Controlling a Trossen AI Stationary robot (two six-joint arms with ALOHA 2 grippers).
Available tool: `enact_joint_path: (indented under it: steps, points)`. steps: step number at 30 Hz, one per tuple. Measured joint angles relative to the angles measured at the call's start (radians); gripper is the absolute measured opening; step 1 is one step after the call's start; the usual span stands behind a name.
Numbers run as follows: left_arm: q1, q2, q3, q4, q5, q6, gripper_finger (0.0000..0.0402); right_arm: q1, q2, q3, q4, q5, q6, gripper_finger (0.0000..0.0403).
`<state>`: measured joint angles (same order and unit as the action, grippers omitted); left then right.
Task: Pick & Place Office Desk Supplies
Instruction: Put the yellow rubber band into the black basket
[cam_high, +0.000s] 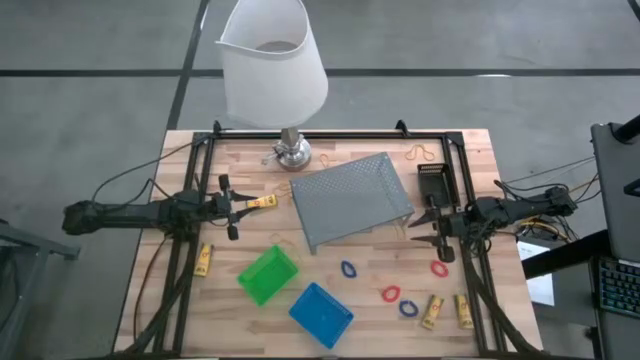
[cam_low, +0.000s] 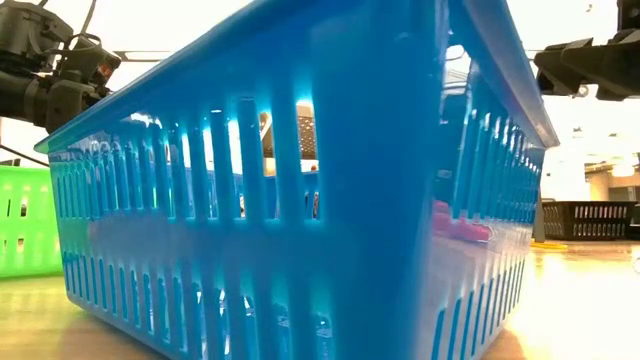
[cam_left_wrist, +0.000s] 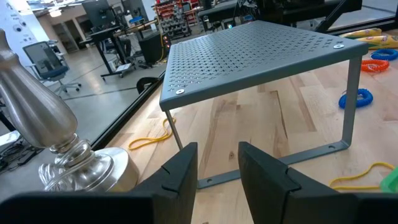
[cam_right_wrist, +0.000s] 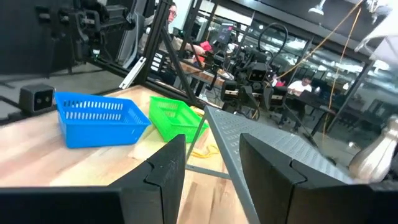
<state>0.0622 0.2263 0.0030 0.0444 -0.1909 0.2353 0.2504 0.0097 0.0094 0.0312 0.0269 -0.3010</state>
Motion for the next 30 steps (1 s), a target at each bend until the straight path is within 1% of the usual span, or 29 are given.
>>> enact_joint_path:
  steps: [8,13,17,23,26,28,30]
  points:
    - [0.000,0.000,0.000,0.000,0.000,0.000,0.0118,0.000,0.000,0.000,0.007,0.000,0.303,0.0148]
    - [0.000,0.000,0.000,0.000,0.000,0.000,0.0118,0.000,0.000,0.000,0.012,0.000,0.234,0.0148]
    - [0.000,0.000,0.000,0.000,0.000,0.000,0.0118,0.000,0.000,0.000,0.017,0.000,0.284,0.0148]
    - [0.000,0.000,0.000,0.000,0.000,0.000,0.0118,0.000,-0.001,0.000,0.166,0.000,0.317,0.0148]
    - [0.000,0.000,0.000,0.000,0.000,0.000,0.0118,0.000,0.000,0.013,0.164,0.002,0.266,0.0148]
    - [0.000,0.000,0.000,0.000,0.000,0.000,0.0118,0.000,0.000,0.031,0.142,0.027,0.243,0.0148]
    - [0.000,0.000,0.000,0.000,0.000,0.000,0.0118,0.000,0.000,0.050,0.136,0.097,0.245,0.0148]
